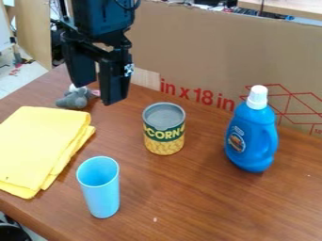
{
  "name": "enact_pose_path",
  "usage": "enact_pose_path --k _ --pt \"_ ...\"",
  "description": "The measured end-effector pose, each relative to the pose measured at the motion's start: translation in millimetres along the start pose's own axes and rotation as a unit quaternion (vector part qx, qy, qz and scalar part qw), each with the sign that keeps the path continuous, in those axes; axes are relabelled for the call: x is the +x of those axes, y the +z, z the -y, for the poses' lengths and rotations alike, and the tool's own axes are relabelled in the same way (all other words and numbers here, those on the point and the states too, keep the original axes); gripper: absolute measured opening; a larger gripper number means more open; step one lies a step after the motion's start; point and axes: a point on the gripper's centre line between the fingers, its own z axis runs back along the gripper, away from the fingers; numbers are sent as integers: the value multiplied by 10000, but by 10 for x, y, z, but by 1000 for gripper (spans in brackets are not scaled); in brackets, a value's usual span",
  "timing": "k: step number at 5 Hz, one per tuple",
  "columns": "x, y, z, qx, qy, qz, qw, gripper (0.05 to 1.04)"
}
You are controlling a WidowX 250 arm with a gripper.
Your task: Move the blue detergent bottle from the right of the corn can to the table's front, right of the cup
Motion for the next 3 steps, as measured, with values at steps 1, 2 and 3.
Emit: enact_pose_path --k 1,2,3 --pt "-1 -63 3 -46 8 -122 9999 1001" --pt "167 -15 147 -291 -131 12 9995 1001" --pt "455 23 460 -242 -363 -28 9990 1001"
